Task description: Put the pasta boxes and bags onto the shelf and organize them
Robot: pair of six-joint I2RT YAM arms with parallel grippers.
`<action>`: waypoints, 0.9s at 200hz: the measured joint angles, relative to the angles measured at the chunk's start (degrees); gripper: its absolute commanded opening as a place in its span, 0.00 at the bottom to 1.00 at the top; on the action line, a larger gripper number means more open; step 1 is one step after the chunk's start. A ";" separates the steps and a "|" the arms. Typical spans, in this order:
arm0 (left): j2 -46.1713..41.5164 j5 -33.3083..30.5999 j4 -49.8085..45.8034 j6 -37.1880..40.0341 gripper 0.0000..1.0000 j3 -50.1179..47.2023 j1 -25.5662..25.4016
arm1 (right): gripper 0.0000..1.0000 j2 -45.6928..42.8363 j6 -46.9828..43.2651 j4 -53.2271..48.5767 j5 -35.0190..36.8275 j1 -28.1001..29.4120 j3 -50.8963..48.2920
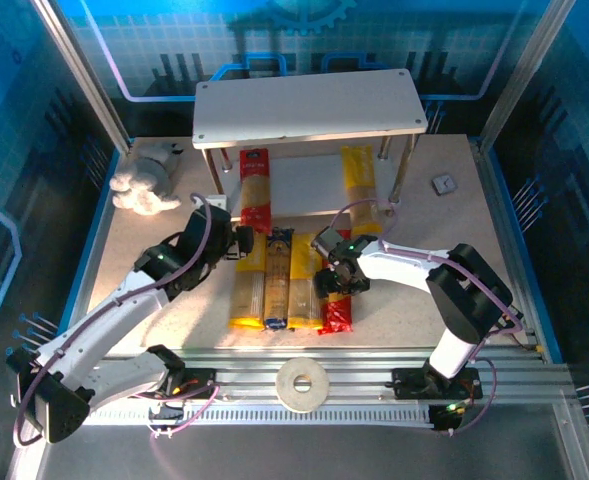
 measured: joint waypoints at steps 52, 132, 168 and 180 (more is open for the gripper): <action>-0.46 0.20 0.04 0.11 0.80 -0.24 0.31 | 0.81 -3.74 -1.66 -1.03 1.09 -5.57 -3.54; -0.52 0.63 0.24 0.11 0.80 -1.01 0.31 | 0.96 -7.52 -4.20 -2.93 1.60 -7.56 -4.83; -0.55 0.63 0.26 0.11 0.80 -1.03 0.35 | 1.00 -12.33 -5.09 -2.82 0.28 -7.50 -4.66; -0.55 0.63 0.26 0.11 0.80 -1.03 0.42 | 1.00 -12.52 -5.29 -2.89 0.13 -7.50 -4.28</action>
